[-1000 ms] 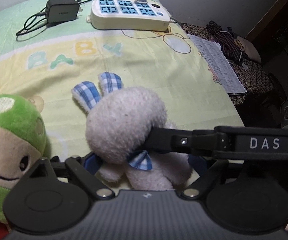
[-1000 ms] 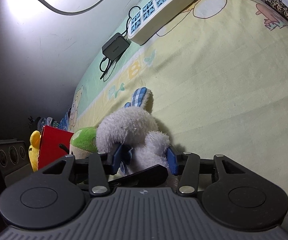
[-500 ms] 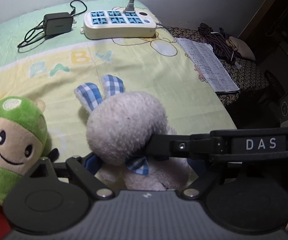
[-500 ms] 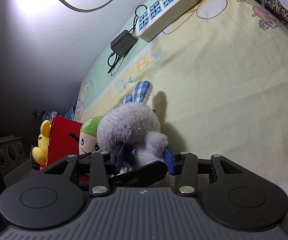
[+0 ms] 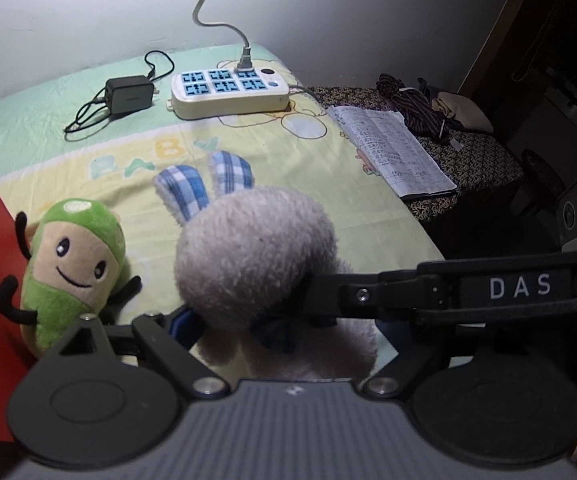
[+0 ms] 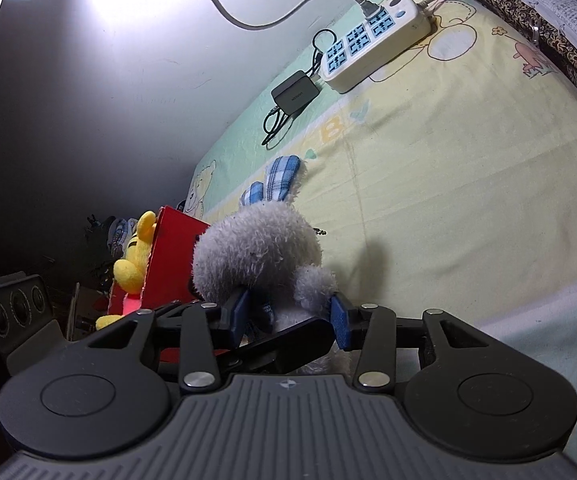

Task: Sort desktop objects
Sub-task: 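Lift the grey bunny with the right gripper toward the red box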

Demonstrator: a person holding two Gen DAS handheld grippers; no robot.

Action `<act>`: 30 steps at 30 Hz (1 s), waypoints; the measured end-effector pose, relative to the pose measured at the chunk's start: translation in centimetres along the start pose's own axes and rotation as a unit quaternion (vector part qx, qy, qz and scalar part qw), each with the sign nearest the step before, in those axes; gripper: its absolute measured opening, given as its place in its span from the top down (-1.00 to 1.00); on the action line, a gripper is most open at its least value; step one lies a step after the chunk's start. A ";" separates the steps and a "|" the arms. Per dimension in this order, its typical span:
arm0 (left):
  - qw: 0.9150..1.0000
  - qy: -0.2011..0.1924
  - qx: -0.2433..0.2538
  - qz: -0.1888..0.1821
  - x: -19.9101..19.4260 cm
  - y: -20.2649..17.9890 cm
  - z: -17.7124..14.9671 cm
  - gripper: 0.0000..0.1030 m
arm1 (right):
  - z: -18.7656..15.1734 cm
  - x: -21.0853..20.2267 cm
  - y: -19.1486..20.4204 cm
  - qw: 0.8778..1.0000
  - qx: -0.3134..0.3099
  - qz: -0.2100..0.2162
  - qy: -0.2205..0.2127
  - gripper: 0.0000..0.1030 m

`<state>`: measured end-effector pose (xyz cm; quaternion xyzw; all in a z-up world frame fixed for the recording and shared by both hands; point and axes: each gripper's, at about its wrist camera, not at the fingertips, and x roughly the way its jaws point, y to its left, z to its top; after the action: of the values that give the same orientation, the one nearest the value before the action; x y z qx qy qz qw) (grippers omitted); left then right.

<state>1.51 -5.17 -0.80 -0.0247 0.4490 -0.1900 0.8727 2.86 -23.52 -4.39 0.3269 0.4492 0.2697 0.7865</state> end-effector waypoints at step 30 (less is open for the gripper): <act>0.991 -0.130 0.028 -0.005 -17.3 14.4 -1.8 -0.71 | -6.2 5.4 18.6 0.992 -0.037 0.055 -0.104 0.09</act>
<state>-4.57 14.54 8.44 -0.0268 0.3257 -0.2022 0.9232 -2.63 -6.05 4.46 0.3486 0.3361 0.2937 0.8242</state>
